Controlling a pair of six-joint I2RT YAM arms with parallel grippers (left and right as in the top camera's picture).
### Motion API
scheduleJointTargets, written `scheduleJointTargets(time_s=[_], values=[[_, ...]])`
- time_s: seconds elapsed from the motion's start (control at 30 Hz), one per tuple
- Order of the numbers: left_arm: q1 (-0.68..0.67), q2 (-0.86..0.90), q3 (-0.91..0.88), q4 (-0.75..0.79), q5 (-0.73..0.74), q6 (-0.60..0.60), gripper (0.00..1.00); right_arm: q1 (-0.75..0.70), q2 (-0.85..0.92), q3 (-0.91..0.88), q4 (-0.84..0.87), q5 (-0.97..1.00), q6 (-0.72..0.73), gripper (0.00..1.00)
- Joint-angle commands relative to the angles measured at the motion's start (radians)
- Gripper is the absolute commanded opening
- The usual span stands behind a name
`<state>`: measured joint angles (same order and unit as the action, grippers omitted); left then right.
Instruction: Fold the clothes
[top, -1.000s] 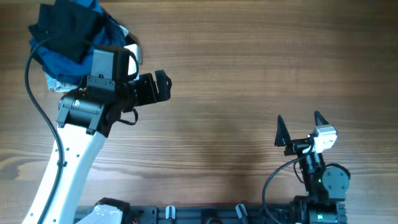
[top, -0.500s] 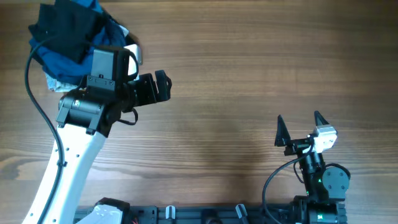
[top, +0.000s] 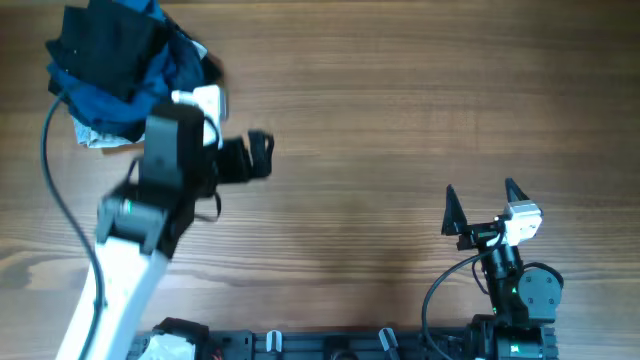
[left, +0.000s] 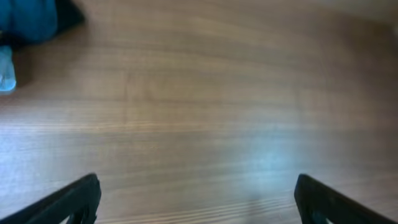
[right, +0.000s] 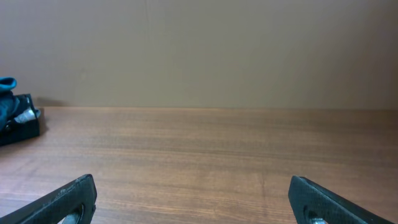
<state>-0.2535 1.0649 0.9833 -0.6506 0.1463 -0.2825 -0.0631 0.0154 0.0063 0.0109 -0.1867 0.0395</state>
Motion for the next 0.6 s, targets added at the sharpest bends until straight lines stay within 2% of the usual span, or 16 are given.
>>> scheduleJointTargets(time_s=[0.0, 0.23, 0.43, 0.57], values=[[0.020, -0.206, -0.259, 0.122, 0.003, 0.073, 1.00, 0.004, -0.012, -0.001, 0.004, -0.012, -0.007, 1.00], [0.137, -0.588, -0.645, 0.362, 0.044, 0.074, 1.00, 0.004, -0.012, -0.001, 0.004, -0.012, -0.007, 1.00], [0.225, -0.840, -0.848, 0.510, 0.083, 0.076, 1.00, 0.004, -0.012, -0.001, 0.004, -0.012, -0.007, 1.00], [0.255, -0.913, -0.914, 0.618, 0.147, 0.199, 1.00, 0.004, -0.012, -0.001, 0.004, -0.012, -0.008, 1.00]])
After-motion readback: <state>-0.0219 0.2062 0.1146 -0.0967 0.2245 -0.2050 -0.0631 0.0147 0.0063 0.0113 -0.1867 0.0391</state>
